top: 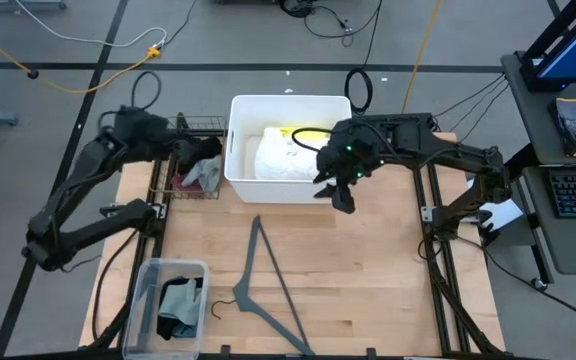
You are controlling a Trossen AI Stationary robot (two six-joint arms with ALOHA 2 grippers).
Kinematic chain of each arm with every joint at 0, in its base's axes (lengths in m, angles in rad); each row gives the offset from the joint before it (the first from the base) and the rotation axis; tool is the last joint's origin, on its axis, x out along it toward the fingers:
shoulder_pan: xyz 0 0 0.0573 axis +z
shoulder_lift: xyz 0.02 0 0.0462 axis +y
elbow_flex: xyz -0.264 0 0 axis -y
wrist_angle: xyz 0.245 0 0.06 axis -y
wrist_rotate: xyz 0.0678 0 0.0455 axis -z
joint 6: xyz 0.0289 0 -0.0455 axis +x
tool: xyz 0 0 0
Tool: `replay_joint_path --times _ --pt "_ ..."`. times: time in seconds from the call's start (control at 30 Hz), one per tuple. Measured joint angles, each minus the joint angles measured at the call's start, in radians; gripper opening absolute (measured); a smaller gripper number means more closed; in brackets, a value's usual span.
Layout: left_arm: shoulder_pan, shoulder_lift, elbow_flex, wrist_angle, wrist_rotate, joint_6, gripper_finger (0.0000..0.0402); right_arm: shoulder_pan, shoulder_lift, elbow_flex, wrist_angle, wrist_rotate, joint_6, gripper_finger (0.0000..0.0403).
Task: Pick & Place Cloths
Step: Return to Home Position
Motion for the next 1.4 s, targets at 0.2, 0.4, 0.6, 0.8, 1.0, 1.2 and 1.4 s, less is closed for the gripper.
replay_joint_path --times 0.2,0.4,0.6,0.8,1.0,1.2,1.4 --pt "-0.029 -0.132 0.000 0.003 0.120 0.018 0.0328 -0.032 -0.023 0.000 -0.049 0.291 -0.010 0.0184" --pt "-0.089 -0.276 0.000 0.003 0.149 0.037 0.0322 -0.065 -0.060 -0.004 -0.159 0.403 0.082 0.0181" --pt "-0.131 -0.436 0.000 0.046 0.194 0.029 0.0323 -0.057 -0.155 -0.090 -0.130 0.224 0.025 0.0181" --pt "-0.134 -0.552 0.001 0.117 0.275 0.043 0.0322 -0.057 -0.320 -0.306 0.039 0.212 0.078 0.0181" --pt "-0.113 -0.608 -0.025 0.111 0.324 0.056 0.0315 -0.057 -0.539 -0.606 0.327 0.212 0.138 0.0181" --pt "-0.066 -0.702 -0.127 0.133 0.368 0.034 0.0315 -0.057 -0.761 -0.878 0.556 0.213 0.199 0.0181" --pt "-0.025 -0.716 -0.203 0.199 0.436 0.022 0.0315 -0.057 -0.949 -1.042 0.659 0.213 0.262 0.0181"
